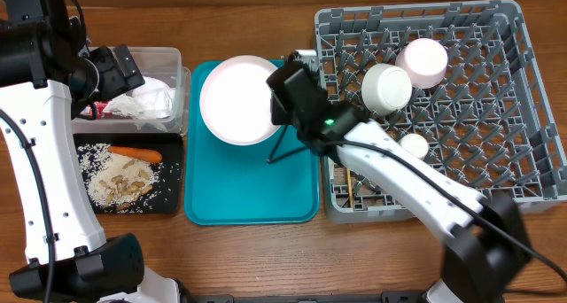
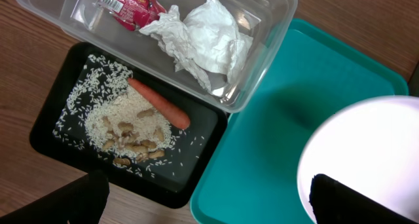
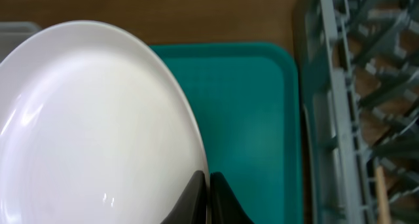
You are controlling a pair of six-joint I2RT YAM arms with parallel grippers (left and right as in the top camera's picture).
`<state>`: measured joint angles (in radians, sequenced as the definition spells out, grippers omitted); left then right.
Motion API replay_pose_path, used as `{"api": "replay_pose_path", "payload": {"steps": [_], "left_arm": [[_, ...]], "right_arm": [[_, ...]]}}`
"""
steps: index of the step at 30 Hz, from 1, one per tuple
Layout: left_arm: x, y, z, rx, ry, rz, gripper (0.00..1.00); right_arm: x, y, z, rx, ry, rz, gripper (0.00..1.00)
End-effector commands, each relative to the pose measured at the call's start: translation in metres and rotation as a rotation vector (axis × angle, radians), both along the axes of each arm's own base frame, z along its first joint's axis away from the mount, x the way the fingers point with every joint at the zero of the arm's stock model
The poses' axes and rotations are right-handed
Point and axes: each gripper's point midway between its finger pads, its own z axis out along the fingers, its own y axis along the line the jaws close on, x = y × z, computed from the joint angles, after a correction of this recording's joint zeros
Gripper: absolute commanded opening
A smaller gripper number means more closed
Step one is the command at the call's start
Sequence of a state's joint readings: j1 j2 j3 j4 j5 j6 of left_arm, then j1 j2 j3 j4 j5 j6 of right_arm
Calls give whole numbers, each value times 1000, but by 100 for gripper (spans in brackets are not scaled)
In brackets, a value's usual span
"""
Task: Sort waste into correct bins and load items into the dishwasher
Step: 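Lift the white plate off the teal tray toward the rack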
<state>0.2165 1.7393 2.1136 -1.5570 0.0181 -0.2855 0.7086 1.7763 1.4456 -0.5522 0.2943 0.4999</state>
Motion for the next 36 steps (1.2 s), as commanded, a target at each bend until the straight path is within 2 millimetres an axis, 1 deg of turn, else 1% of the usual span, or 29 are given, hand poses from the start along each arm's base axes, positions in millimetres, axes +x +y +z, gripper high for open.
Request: {"api": "replay_pose_path", "payload": {"steps": [1, 3, 4, 6, 9, 11, 13, 16, 18, 21, 26, 28, 30, 32, 36], "left_arm": [[0, 0, -1, -2, 4, 9, 100], [0, 0, -1, -2, 4, 9, 100], [0, 0, -1, -2, 4, 9, 100], [0, 0, -1, -2, 4, 9, 100], [0, 0, -1, -2, 4, 9, 100], [0, 0, -1, -2, 4, 9, 100], [0, 0, -1, -2, 4, 9, 100], [0, 0, -1, -2, 4, 9, 100], [0, 0, -1, -2, 4, 9, 100], [0, 0, -1, -2, 4, 9, 100], [0, 0, -1, -2, 4, 9, 100], [0, 0, -1, -2, 4, 9, 100], [0, 0, -1, -2, 4, 9, 100], [0, 0, -1, -2, 4, 9, 100], [0, 0, -1, -2, 4, 9, 100]], "right_arm": [[-6, -12, 68, -116, -171, 140, 4], [-7, -28, 85, -184, -221, 117, 4], [-7, -41, 96, -233, -254, 87, 4], [-8, -59, 111, -328, -303, 60, 4], [-8, -93, 138, -566, -380, 32, 4], [-9, -114, 151, -732, -402, -5, 4], [-10, -127, 157, -858, -399, -16, 4], [-10, -142, 159, -1023, -364, 23, 4], [-7, -150, 159, -1066, -346, 34, 4], [0, -170, 158, -1088, -315, 0, 4], [11, -217, 158, -1104, -252, -104, 4], [13, -229, 157, -1097, -238, -139, 4], [15, -235, 156, -1068, -238, -180, 4], [17, -235, 151, -1056, -233, -192, 4], [27, -231, 130, -1086, -189, -163, 4]]}}
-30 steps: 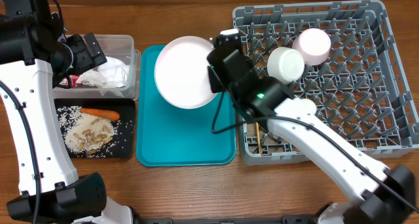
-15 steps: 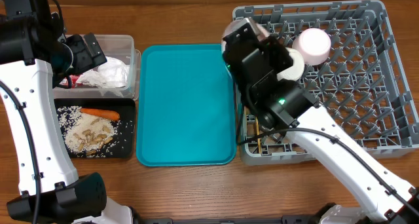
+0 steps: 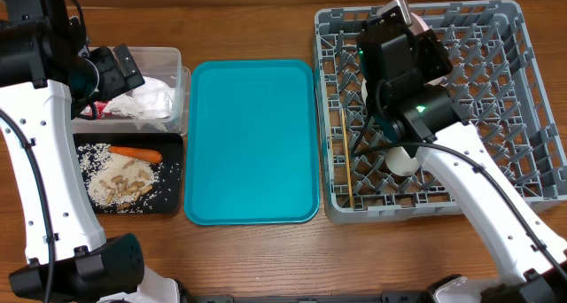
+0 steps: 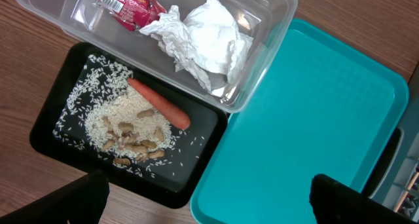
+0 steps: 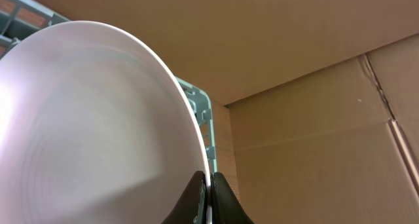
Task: Sort waste into correct bins and load items into the dishwasher
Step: 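Lift the white plate off the teal tray toward the rack, then stand the white plate upright in the rack and open the right gripper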
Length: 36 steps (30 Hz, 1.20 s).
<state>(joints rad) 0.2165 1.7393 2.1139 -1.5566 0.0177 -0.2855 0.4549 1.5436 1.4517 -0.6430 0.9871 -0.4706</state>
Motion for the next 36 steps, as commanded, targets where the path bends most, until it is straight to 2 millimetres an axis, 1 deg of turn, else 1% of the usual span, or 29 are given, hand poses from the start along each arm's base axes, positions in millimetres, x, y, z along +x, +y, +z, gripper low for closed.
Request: {"api": "replay_pose_path", "payload": {"steps": [1, 2, 3, 7, 9, 11, 17, 23, 26, 27, 30, 31, 33, 34, 35, 36], "left_arm": [[0, 0, -1, -3, 5, 9, 100], [0, 0, -1, -3, 5, 9, 100], [0, 0, -1, -3, 5, 9, 100], [0, 0, -1, -3, 5, 9, 100], [0, 0, -1, -3, 5, 9, 100], [0, 0, -1, -3, 5, 9, 100], [0, 0, -1, -3, 5, 9, 100], [0, 0, -1, -3, 5, 9, 100], [0, 0, -1, -3, 5, 9, 100], [0, 0, -1, -3, 5, 9, 100], [0, 0, -1, -3, 5, 9, 100], [0, 0, -1, -3, 5, 9, 100], [0, 0, -1, -3, 5, 9, 100], [0, 0, -1, -3, 5, 9, 100], [0, 0, -1, -3, 5, 9, 100], [0, 0, -1, -3, 5, 9, 100]], "right_arm": [[11, 5, -9, 1, 1, -18, 4], [16, 8, -20, -12, 26, -18, 4], [18, 9, -26, -19, 41, -18, 4], [25, 11, -45, -48, 84, -26, 4], [26, 13, -51, -62, 96, -27, 4], [26, 17, -54, -60, 96, -23, 4], [24, 31, -54, -46, 83, 1, 4], [23, 39, -54, -41, 82, 18, 4], [22, 43, -54, -2, 54, 9, 4], [21, 45, -54, 15, 43, 4, 6], [19, 49, -56, 57, 21, -7, 15], [19, 50, -56, 71, 13, -12, 15], [16, 55, -65, 102, 45, 9, 18], [15, 58, -69, 113, 69, 26, 27], [14, 60, -73, 122, 91, 41, 33], [13, 63, -77, 132, 113, 56, 34]]}}
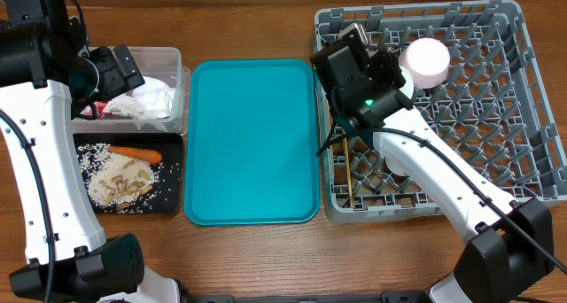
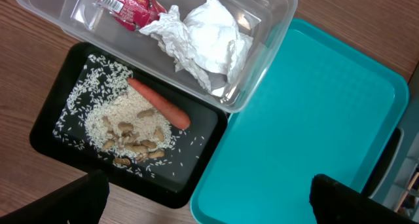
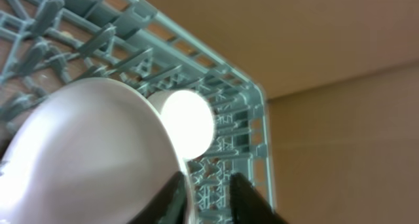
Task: Sort waste into correct bins and load items into the dishwasher
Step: 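Stand the white plate upright in the rack and open the right gripper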
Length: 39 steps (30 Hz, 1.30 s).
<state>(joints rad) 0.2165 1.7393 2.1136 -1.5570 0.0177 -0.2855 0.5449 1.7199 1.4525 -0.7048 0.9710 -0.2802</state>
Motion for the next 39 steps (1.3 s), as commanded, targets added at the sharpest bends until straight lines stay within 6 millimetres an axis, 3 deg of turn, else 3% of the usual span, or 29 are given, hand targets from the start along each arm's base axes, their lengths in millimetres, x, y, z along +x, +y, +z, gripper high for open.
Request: {"api": "replay_pose_path", "payload": {"steps": [1, 7, 10, 14, 17, 18, 19, 20, 23, 26, 39], "left_arm": [[0, 0, -1, -2, 4, 9, 100], [0, 0, -1, -2, 4, 9, 100], [0, 0, -1, -3, 4, 9, 100], [0, 0, -1, -2, 4, 9, 100], [0, 0, -1, -2, 4, 9, 100], [0, 0, -1, -2, 4, 9, 100], [0, 0, -1, -2, 4, 9, 100], [0, 0, -1, -2, 4, 9, 100], [0, 0, -1, -2, 4, 9, 100], [0, 0, -1, -2, 4, 9, 100], [0, 0, -1, -2, 4, 9, 100]], "right_arm": [[-1, 16, -5, 110, 25, 39, 35], [-5, 13, -3, 166, -6, -4, 57], [-9, 13, 6, 201, -24, -4, 60], [-17, 23, 29, 332, -52, 57, 62], [-34, 43, 63, 522, -75, 184, 68], [-41, 48, 74, 579, -85, 219, 75], [-45, 50, 81, 610, -92, 243, 96], [-51, 51, 91, 644, -101, 272, 100], [-66, 43, 118, 697, -154, 306, 100], [-80, 33, 128, 700, -162, 306, 100], [-80, 34, 125, 695, -151, 303, 100]]}}
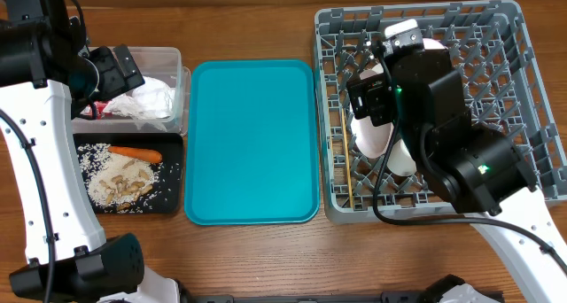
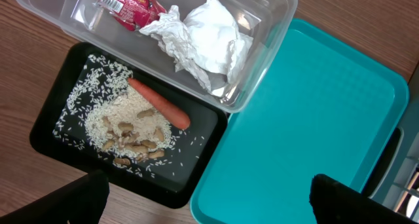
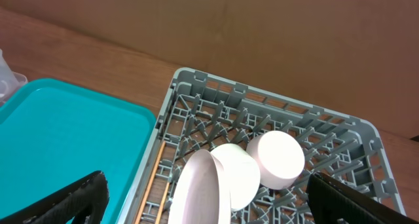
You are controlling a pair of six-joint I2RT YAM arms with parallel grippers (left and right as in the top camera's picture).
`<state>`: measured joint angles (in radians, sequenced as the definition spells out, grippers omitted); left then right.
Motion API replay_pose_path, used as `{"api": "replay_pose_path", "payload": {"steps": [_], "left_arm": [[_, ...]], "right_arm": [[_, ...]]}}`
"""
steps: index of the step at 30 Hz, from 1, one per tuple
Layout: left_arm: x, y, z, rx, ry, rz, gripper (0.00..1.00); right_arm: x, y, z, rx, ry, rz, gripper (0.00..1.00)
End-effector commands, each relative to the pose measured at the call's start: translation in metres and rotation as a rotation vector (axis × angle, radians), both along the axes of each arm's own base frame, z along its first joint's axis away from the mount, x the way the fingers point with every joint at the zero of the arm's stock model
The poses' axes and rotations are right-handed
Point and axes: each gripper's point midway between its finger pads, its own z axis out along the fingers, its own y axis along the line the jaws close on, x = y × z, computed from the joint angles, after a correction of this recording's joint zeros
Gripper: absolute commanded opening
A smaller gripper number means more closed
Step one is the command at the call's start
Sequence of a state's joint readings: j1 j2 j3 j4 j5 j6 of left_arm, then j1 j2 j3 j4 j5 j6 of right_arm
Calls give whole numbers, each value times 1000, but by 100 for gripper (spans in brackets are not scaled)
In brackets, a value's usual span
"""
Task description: Sort waste into correct bins and load items into the dishwasher
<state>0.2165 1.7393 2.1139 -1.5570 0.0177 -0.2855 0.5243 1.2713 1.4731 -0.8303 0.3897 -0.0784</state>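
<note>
A white plate (image 3: 204, 185) stands on edge among the prongs of the grey dishwasher rack (image 1: 496, 37), leaning against a white cup (image 3: 242, 175); a second cup (image 3: 275, 155) sits beside it. My right gripper (image 3: 216, 201) hangs open above the plate, its fingers wide apart and touching nothing. In the overhead view the right wrist hides most of the plate (image 1: 369, 133). My left gripper (image 2: 209, 201) is open and empty, high over the black tray and the corner of the teal tray (image 1: 252, 143), which is bare.
A clear bin (image 2: 258, 60) holds crumpled tissue (image 2: 203, 37) and a red wrapper (image 2: 121, 2). The black tray (image 2: 49, 129) holds rice, peanuts and a carrot (image 2: 159, 104). Chopsticks (image 1: 347, 174) lie along the rack's left side.
My right gripper was low in the rack with the plate's rim between its jaws. Now it is wide open and higher up, and the plate stands in the rack on its own. The left arm is unmoved.
My right gripper was shut on the plate's rim over the teal tray. Then the plate was in the air by the rack and the tray bare. Then the plate was down among the prongs beside the cups. Now it stands there, let go.
</note>
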Motion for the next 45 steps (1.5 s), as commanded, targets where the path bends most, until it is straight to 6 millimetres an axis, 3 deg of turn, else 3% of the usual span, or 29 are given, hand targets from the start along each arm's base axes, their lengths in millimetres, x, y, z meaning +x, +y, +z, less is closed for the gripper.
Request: {"api": "replay_pose_path", "payload": {"steps": [1, 13, 18, 23, 29, 37, 45], "left_arm": [[0, 0, -1, -3, 5, 9, 100], [0, 0, -1, -3, 5, 9, 100], [0, 0, -1, -3, 5, 9, 100], [0, 0, -1, -3, 5, 9, 100], [0, 0, -1, -3, 5, 9, 100], [0, 0, -1, -3, 5, 9, 100], [0, 0, -1, -3, 5, 9, 100]], "right_arm": [[0, 0, 8, 21, -16, -1, 100], [-1, -1, 5, 9, -9, 2, 100], [-18, -12, 28, 11, -67, 16, 100], [-49, -22, 55, 110, -137, 75, 100], [-90, -52, 61, 226, -197, 119, 100], [-128, -76, 36, 373, -323, 82, 100], [-128, -91, -31, 524, -461, 2, 100]]}}
